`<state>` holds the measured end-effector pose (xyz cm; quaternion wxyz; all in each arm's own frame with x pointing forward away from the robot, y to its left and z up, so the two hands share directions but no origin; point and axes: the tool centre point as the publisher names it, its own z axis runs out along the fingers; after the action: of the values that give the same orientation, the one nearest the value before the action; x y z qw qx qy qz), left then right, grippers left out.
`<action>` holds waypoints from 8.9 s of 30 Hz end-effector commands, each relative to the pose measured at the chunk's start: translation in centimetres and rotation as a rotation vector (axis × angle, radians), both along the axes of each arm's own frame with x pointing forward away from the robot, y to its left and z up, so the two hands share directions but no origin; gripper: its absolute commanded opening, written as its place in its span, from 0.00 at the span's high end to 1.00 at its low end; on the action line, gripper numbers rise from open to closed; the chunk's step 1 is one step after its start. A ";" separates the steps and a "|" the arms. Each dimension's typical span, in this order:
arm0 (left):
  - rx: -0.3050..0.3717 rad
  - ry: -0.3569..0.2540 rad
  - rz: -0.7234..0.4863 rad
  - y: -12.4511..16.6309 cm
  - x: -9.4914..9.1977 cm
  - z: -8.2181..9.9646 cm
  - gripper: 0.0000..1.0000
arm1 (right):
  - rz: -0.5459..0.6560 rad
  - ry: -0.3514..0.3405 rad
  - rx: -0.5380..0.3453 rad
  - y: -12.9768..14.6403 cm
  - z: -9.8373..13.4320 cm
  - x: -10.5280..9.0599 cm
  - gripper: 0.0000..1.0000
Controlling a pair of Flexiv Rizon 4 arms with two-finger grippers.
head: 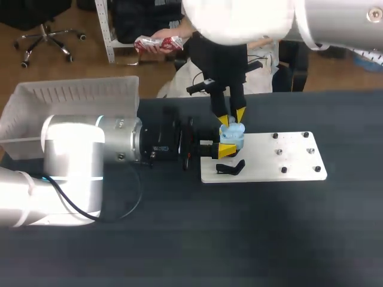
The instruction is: Pick up each earbud case from the left stands, insert the matching earbuds, close the lid, and place the case in the box.
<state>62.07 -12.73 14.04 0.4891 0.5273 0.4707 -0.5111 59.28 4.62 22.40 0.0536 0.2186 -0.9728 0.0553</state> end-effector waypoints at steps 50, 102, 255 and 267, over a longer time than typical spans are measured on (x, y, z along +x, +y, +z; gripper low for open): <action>-0.001 -0.002 0.005 0.0 -0.1 0.0 1.00 | 0.054 0.054 -0.021 0.2 -3.0 1.8 1.00; -0.001 -0.002 0.005 0.0 -0.1 0.0 1.00 | 0.035 0.057 -0.017 0.4 -4.0 1.6 1.00; -0.001 -0.002 0.005 0.0 -0.1 0.0 1.00 | -0.391 -0.093 0.270 -5.0 -4.9 4.6 0.00; -0.001 -0.002 0.005 0.0 -0.1 0.0 1.00 | -0.501 -0.434 0.269 -9.5 1.9 3.2 0.00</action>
<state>62.07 -12.73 14.04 0.4891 0.5273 0.4708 -0.5111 65.73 -3.03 23.62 -0.0669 -0.0240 -0.9970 -0.0298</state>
